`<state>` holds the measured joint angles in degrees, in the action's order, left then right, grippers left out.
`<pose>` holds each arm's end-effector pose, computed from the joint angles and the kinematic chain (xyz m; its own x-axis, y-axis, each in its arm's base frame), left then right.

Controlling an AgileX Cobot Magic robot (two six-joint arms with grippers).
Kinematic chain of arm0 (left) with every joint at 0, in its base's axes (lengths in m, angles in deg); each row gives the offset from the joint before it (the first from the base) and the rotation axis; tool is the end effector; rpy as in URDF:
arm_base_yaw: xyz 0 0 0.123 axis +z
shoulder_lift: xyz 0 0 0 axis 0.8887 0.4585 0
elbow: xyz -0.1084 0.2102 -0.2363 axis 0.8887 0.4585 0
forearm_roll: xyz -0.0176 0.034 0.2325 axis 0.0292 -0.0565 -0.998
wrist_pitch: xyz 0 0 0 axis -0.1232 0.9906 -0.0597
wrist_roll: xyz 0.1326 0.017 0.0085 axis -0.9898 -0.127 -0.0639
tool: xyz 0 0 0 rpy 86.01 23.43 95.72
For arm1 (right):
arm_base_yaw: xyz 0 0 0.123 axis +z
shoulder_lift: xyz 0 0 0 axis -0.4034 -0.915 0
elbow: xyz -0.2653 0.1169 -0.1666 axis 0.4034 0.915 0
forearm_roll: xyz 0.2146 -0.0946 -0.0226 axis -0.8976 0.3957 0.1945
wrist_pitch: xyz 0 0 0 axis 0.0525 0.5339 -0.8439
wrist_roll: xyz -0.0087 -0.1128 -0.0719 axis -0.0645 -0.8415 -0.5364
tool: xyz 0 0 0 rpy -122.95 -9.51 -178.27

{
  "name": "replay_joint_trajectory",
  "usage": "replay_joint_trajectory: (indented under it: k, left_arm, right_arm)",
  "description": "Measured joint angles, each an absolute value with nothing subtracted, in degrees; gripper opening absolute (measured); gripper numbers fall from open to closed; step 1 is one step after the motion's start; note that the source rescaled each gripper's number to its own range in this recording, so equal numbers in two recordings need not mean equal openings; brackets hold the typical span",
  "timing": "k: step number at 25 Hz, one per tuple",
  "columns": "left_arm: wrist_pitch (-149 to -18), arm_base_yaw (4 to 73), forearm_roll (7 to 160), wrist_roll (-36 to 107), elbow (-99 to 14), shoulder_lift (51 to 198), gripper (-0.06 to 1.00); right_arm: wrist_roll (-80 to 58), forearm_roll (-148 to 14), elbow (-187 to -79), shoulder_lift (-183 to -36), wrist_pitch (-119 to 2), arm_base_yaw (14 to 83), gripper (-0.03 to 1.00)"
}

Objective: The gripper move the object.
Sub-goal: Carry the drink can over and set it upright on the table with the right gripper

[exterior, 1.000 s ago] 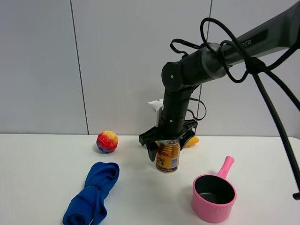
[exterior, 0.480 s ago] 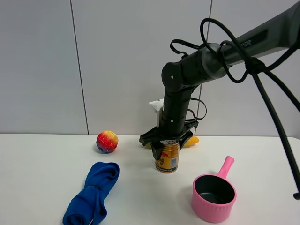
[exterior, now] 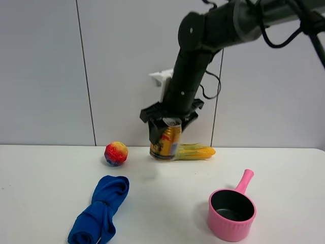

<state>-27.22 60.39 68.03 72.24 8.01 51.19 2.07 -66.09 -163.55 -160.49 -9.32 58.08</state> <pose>-0.0317 0.0049 0.2526 -0.4369 -0.0067 -0.8995 0.0052 0.9999 -0.0100 0.4109 0.2963 0.2446 -0.6867 -0.6012 -0.4086 -0.6736 0.7376 0.0467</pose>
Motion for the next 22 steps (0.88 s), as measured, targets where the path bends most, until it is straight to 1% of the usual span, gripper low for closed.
replay_joint_trajectory:
  k: [4, 9, 16, 22]
  left_arm:
    - [-27.2, 60.4, 68.0, 72.2, 8.0, 51.2, 1.0]
    - [-27.2, 60.4, 68.0, 72.2, 8.0, 51.2, 1.0]
    - [-27.2, 60.4, 68.0, 72.2, 8.0, 51.2, 1.0]
    - [-27.2, 60.4, 68.0, 72.2, 8.0, 51.2, 1.0]
  right_arm:
    - [-3.4, -68.2, -172.1, -160.1, -3.6, 62.0, 0.0]
    - [-8.6, -69.7, -178.5, -160.1, -2.5, 67.9, 0.0]
    - [-15.8, -71.6, -181.3, -164.1, -3.6, 73.9, 0.0]
    - [-18.9, -72.0, -181.3, -169.3, -5.9, 75.1, 0.0]
